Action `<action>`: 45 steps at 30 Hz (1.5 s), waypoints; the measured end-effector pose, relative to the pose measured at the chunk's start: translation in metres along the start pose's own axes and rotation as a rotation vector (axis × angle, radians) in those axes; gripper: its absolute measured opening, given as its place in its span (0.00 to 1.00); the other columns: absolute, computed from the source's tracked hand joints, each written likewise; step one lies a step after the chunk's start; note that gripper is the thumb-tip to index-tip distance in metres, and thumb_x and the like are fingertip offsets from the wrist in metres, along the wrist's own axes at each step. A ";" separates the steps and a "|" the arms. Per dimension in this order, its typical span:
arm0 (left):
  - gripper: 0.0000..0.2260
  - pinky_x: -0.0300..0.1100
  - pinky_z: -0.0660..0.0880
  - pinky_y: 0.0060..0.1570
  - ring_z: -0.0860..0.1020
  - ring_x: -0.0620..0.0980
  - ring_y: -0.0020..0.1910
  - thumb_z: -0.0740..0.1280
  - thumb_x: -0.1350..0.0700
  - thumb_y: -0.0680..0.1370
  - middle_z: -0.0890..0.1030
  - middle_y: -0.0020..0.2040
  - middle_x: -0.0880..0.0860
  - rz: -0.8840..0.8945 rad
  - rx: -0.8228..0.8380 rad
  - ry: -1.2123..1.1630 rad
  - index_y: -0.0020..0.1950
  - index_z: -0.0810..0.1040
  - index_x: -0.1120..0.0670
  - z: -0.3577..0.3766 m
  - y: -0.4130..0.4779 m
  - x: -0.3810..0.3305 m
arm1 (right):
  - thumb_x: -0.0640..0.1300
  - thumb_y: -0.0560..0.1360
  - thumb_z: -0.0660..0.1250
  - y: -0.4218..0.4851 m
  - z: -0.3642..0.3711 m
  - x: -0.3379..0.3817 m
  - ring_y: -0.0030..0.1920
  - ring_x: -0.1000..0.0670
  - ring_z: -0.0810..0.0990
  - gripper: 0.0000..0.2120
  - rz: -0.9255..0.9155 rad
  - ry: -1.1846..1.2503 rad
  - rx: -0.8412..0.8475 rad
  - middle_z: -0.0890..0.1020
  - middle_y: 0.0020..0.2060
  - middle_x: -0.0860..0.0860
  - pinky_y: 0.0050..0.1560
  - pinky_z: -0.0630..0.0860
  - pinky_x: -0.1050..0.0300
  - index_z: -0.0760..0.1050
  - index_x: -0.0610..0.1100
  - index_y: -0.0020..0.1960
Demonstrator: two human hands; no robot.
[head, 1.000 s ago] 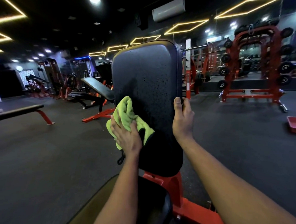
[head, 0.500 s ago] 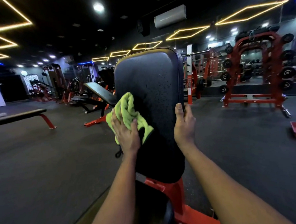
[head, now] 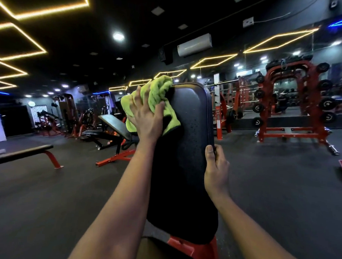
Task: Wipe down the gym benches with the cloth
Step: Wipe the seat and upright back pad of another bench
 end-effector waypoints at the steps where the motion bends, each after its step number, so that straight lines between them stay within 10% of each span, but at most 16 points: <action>1: 0.30 0.70 0.53 0.69 0.53 0.55 0.78 0.58 0.39 0.73 0.57 0.78 0.46 0.077 -0.001 0.012 0.75 0.62 0.42 0.003 -0.010 -0.001 | 0.68 0.78 0.52 0.000 0.000 -0.001 0.30 0.61 0.69 0.29 -0.005 0.005 -0.001 0.71 0.28 0.61 0.35 0.65 0.66 0.74 0.43 0.56; 6: 0.31 0.62 0.52 0.74 0.52 0.54 0.79 0.59 0.42 0.73 0.58 0.79 0.51 0.372 0.100 0.040 0.77 0.59 0.42 -0.007 -0.016 0.037 | 0.60 0.82 0.50 -0.002 -0.003 0.008 0.28 0.58 0.65 0.17 -0.031 0.053 -0.037 0.68 0.27 0.60 0.30 0.62 0.65 0.68 0.51 0.42; 12: 0.35 0.66 0.54 0.71 0.54 0.53 0.77 0.55 0.38 0.72 0.58 0.79 0.49 -0.183 -0.077 0.001 0.78 0.61 0.49 0.002 -0.018 0.007 | 0.53 0.85 0.51 -0.002 -0.001 0.002 0.29 0.58 0.64 0.17 -0.019 0.086 -0.060 0.66 0.28 0.59 0.31 0.62 0.63 0.65 0.52 0.38; 19: 0.31 0.70 0.53 0.69 0.48 0.52 0.79 0.58 0.41 0.73 0.53 0.80 0.47 0.506 0.163 0.132 0.76 0.57 0.38 -0.003 -0.027 0.016 | 0.50 0.84 0.53 0.002 0.000 0.006 0.32 0.62 0.69 0.14 0.034 0.133 -0.055 0.71 0.29 0.62 0.37 0.66 0.61 0.70 0.54 0.41; 23: 0.33 0.67 0.50 0.72 0.49 0.50 0.79 0.56 0.39 0.73 0.55 0.80 0.46 0.200 0.025 0.010 0.78 0.54 0.41 -0.002 -0.024 0.020 | 0.53 0.85 0.54 0.032 0.001 0.027 0.67 0.54 0.73 0.22 0.176 0.132 -0.035 0.79 0.65 0.49 0.68 0.65 0.58 0.73 0.40 0.70; 28: 0.35 0.71 0.47 0.70 0.47 0.52 0.79 0.52 0.36 0.73 0.53 0.80 0.45 -0.286 -0.073 -0.026 0.79 0.58 0.45 0.007 -0.034 -0.007 | 0.53 0.85 0.53 0.065 0.013 0.054 0.72 0.50 0.69 0.24 0.206 0.285 -0.022 0.73 0.70 0.46 0.65 0.62 0.64 0.69 0.40 0.73; 36: 0.32 0.72 0.52 0.68 0.47 0.52 0.80 0.59 0.42 0.72 0.52 0.80 0.45 0.609 0.206 0.171 0.77 0.58 0.39 -0.001 -0.019 -0.006 | 0.47 0.84 0.57 0.065 0.012 0.040 0.59 0.52 0.77 0.19 0.241 0.344 -0.082 0.80 0.55 0.48 0.59 0.70 0.62 0.76 0.36 0.66; 41: 0.31 0.73 0.49 0.69 0.48 0.49 0.79 0.55 0.38 0.72 0.55 0.79 0.42 0.006 -0.022 0.037 0.76 0.58 0.37 0.012 -0.021 -0.032 | 0.46 0.84 0.58 0.066 0.013 0.038 0.60 0.50 0.78 0.18 0.236 0.368 -0.089 0.80 0.59 0.47 0.61 0.72 0.61 0.76 0.35 0.66; 45: 0.32 0.73 0.44 0.69 0.44 0.49 0.79 0.57 0.41 0.74 0.50 0.80 0.40 0.124 0.052 0.047 0.77 0.51 0.34 0.016 -0.059 -0.050 | 0.47 0.84 0.59 0.073 0.008 0.028 0.59 0.51 0.76 0.19 0.329 0.382 -0.011 0.79 0.61 0.47 0.63 0.71 0.59 0.76 0.35 0.66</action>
Point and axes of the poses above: each hand's wrist, its own y-axis towards the middle knuckle, its own z-axis out of the palm, x = y × z, the point moved 3 cm from there along y, towards the middle knuckle
